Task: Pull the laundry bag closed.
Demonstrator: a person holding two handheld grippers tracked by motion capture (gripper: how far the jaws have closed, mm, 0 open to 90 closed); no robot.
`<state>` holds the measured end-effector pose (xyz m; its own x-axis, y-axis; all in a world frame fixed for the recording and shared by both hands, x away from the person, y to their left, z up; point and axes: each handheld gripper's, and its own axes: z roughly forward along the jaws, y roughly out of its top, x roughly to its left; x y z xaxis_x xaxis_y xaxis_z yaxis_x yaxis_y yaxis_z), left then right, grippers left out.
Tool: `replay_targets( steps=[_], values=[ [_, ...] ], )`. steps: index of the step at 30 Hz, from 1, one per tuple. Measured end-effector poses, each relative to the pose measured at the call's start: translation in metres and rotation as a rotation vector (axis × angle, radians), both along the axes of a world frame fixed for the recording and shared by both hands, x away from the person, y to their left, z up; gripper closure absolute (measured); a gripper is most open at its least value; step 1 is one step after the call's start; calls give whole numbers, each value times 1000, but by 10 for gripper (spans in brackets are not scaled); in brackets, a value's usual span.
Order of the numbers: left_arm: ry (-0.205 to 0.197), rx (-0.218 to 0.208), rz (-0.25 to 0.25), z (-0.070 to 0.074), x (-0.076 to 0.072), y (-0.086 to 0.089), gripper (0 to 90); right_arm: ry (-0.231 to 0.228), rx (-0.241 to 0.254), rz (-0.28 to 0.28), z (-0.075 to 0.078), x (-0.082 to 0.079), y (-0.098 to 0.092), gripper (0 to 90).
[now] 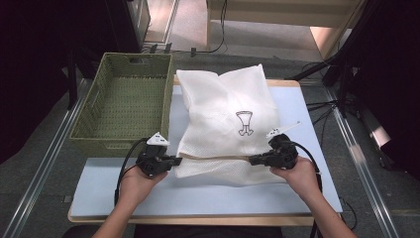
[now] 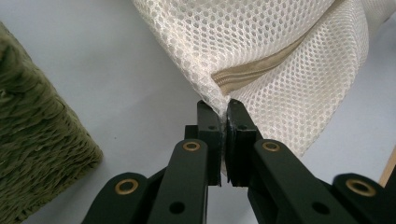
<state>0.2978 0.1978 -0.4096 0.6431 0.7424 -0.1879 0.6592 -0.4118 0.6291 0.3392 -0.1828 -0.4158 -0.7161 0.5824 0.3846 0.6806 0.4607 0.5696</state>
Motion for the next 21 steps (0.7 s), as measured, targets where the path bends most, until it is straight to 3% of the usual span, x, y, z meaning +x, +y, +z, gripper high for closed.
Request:
replay_targets(
  steps=[19, 21],
  values=[
    [12, -13, 5, 1, 1, 1, 888, 1, -8, -5, 0, 0, -1, 891],
    [17, -12, 8, 1, 2, 2, 888, -10, -33, -14, 0, -2, -4, 891]
  ],
)
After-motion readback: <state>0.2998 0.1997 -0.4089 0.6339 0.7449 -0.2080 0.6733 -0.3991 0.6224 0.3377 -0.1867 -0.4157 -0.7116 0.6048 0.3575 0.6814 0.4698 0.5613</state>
